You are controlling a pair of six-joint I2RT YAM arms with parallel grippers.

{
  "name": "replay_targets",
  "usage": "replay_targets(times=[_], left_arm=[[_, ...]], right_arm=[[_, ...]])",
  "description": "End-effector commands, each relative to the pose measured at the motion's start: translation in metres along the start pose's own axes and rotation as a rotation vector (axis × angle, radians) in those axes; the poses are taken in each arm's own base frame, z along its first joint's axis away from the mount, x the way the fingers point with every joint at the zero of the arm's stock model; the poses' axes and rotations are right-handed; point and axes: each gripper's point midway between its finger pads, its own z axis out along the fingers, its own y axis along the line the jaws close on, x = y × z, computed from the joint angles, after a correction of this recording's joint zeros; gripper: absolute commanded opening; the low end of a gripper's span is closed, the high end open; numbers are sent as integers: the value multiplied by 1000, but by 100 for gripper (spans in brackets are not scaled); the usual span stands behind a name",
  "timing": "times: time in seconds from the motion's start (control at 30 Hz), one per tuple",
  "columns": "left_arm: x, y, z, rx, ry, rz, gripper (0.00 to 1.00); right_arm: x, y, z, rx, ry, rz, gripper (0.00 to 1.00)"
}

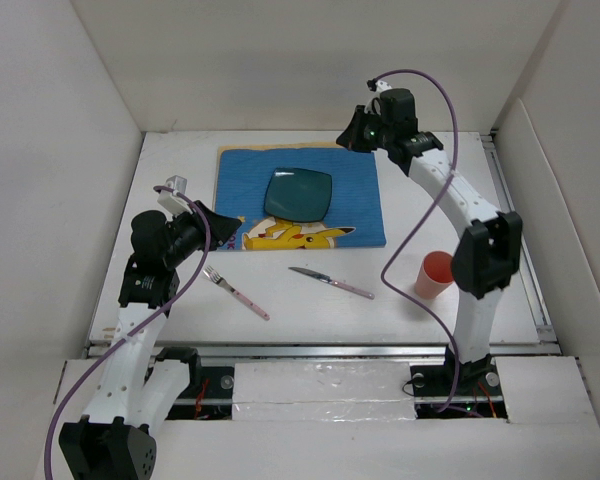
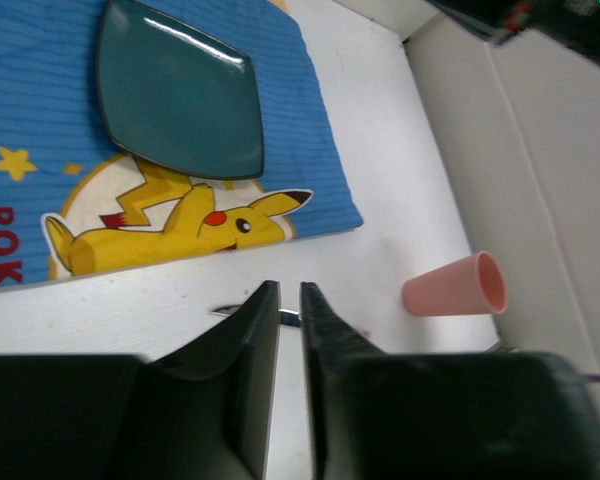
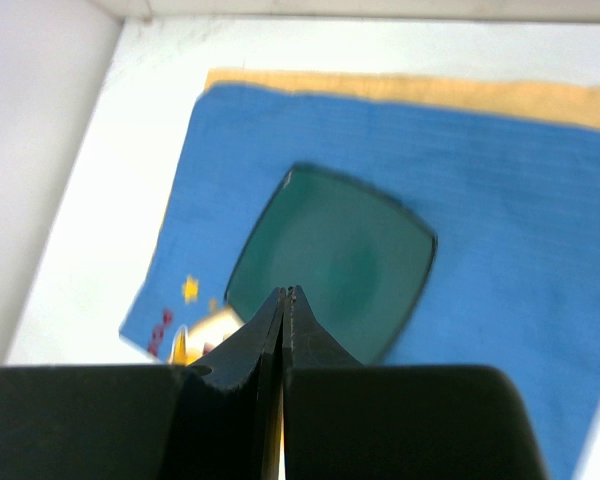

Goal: Set the dinner table for one person

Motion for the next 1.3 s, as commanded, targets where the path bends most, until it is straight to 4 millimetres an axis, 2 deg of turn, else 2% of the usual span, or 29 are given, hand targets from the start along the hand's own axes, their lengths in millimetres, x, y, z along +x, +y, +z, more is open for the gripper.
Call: replay_targets(times=[0.0,0.03,0.07,0.1,0.13,0.17,0.2,0.23,0.27,0.3,0.33,0.37,0.4,0.43,0.47,0.5,0.6,0.83,1.13,1.2,1.23,1.27], left_arm=[[-12,-17,-6,65,-45,40,9],[-9,-16,-5,66,-39,36,0],[-9,-16,-5,69,-38,34,0],[-8,-18,-5,82,-32,36,0],[-8,-19,-5,87,-34,38,0],[-8,-20,-5,93,-33,36,0],[-7,-22,-6,103,-29,38,0],[-6,-22,-6,107,-29,38,0],[-5,-22,-5,111,-25,36,0],[-4,-22,-5,116,-16,33,1],[-3,-23,-5,121,-15,35,7],[-2,-24,-5,130,-9,34,16],[-2,-25,-5,133,-11,36,20],[-2,-25,-5,135,-13,38,26],[-2,-25,-5,135,-13,38,26],[-2,-24,-5,133,-11,35,29],[-2,-24,-5,131,-11,38,30],[0,-23,-6,131,-10,37,30],[0,-25,-5,141,-3,34,30],[1,-25,-4,146,6,31,29],[1,-26,-4,153,5,30,29],[2,-27,-5,156,6,29,29]], right_arm=[[-20,45,-67,23,-125,-187,0],[4,25,-78,124,-98,-190,0],[-11,43,-124,125,-178,-202,0],[-1,50,-142,143,-197,-212,0],[3,39,-162,228,-231,-213,0],[35,20,-173,287,-186,-207,4],[32,25,-211,294,-251,-177,8],[47,4,-227,385,-231,-163,13],[70,-12,-235,434,-193,-158,27],[74,-20,-254,465,-209,-125,36],[89,-35,-266,533,-174,-121,44],[102,-46,-274,566,-166,-100,57],[110,-52,-278,583,-152,-95,61],[124,-66,-285,637,-131,-83,65],[124,-66,-286,638,-130,-83,65],[134,-77,-288,677,-113,-69,65],[142,-96,-293,746,-100,-57,65],[154,-112,-274,730,-38,-29,63],[188,-133,-244,745,82,13,57],[196,-137,-239,747,97,17,46],[197,-139,-234,746,99,15,36],[198,-140,-233,747,103,14,14]])
